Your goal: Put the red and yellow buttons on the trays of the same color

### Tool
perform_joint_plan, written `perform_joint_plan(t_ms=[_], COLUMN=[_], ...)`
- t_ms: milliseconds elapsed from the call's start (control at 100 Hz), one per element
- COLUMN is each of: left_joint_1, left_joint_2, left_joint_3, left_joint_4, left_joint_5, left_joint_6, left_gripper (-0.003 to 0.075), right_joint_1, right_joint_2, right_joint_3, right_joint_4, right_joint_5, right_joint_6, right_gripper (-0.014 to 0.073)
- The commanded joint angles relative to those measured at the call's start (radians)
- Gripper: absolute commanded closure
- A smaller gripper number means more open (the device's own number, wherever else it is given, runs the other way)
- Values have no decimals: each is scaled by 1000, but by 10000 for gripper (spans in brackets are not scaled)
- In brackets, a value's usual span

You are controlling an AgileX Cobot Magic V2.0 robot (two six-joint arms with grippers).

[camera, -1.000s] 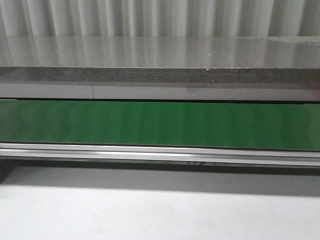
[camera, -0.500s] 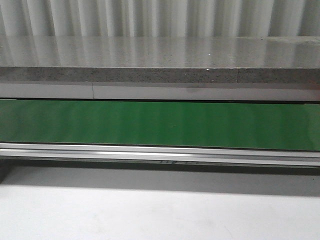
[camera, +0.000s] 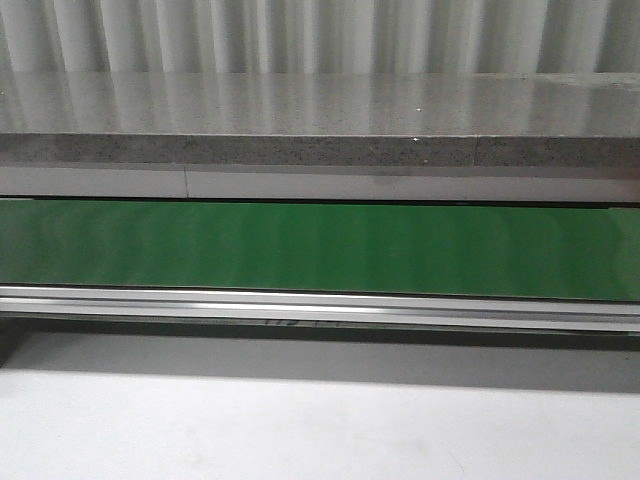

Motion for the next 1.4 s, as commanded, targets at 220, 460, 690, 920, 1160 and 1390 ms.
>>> perform_joint_plan(t_ms=[220, 460, 690, 920, 1160, 1390], left_joint_1=[-9, -9, -9, -9, -9, -9], left_joint_2=[4, 4, 4, 4, 4, 4], left_joint_3=[-28, -28, -28, -28, -28, -28], left_joint_4=[-9, -9, -9, -9, -9, -9], left_joint_5=[-74, -74, -74, -74, -74, -74], left_joint_6=[1, 1, 1, 1, 1, 1], left_gripper=[741, 741, 741, 741, 741, 741], right_joint_1=[276, 470, 573, 638, 642, 642], right_joint_2=[-111, -215, -337, -501, -710, -903], right_joint_3=[-22, -22, -22, 25, 57, 74], right_joint_4=[-43, -137, -139, -138, -131, -103], right_joint_5=[-2, 1, 1, 6, 85, 150], right_joint_6=[-98, -156, -244, -330, -330, -330], right_gripper=[659, 659, 659, 659, 659, 659])
